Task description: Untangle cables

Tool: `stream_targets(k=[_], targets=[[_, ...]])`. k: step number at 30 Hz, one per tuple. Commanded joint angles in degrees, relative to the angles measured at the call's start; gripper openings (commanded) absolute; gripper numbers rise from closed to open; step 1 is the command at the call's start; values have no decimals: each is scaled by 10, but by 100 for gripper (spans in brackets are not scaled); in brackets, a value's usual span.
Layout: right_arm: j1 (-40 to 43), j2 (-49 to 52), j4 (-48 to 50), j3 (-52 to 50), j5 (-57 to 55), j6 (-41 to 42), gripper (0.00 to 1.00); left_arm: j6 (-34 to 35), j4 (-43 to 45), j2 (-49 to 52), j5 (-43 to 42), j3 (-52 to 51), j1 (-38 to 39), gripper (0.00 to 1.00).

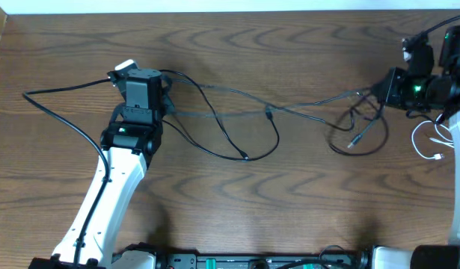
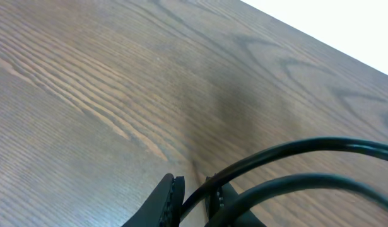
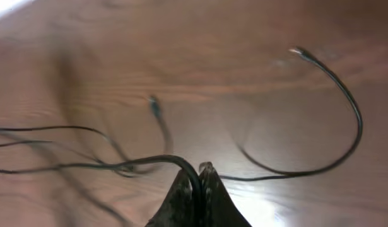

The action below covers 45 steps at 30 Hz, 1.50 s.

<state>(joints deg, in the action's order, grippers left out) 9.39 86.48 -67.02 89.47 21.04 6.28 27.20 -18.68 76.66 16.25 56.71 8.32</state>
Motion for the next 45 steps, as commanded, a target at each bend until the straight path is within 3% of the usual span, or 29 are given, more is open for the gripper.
stream_targets(k=[1,6,8,11,17,20,22,28,31,35,36,37,40,45], targets=[[7,16,-15,4,-269,26,1,3,4,3,10,13,-42,17],[7,17,0,4,-337,61,1,4,3,-5,9,15,-100,17],[7,17,4,4,-289,52,1,4,4,-8,-2,15,-114,16],[7,17,3,4,-150,-64,1,6,5,-9,-7,15,-126,17],[7,17,-10,4,28,-164,6,8,12,-9,-8,15,-134,17],[7,17,-10,4,31,-167,8,8,12,-9,-6,15,-134,17],[7,17,-10,4,29,-167,14,8,12,-9,-1,15,-134,16],[7,17,-12,4,10,-166,14,8,11,-9,-3,15,-134,16],[4,17,-15,4,44,-160,20,7,5,-9,-30,15,-134,16],[-24,17,9,1,101,-160,37,-8,-1,-7,-81,15,-134,16],[-36,17,19,-1,98,-160,43,-16,-3,-7,-96,15,-134,17],[-40,17,22,-2,96,-160,46,-20,-4,-7,-106,15,-133,23],[-73,20,54,-13,89,-160,55,-79,-7,-7,-207,15,-120,26],[-139,49,69,-14,100,-160,59,-101,-29,-7,-229,15,-76,12]])
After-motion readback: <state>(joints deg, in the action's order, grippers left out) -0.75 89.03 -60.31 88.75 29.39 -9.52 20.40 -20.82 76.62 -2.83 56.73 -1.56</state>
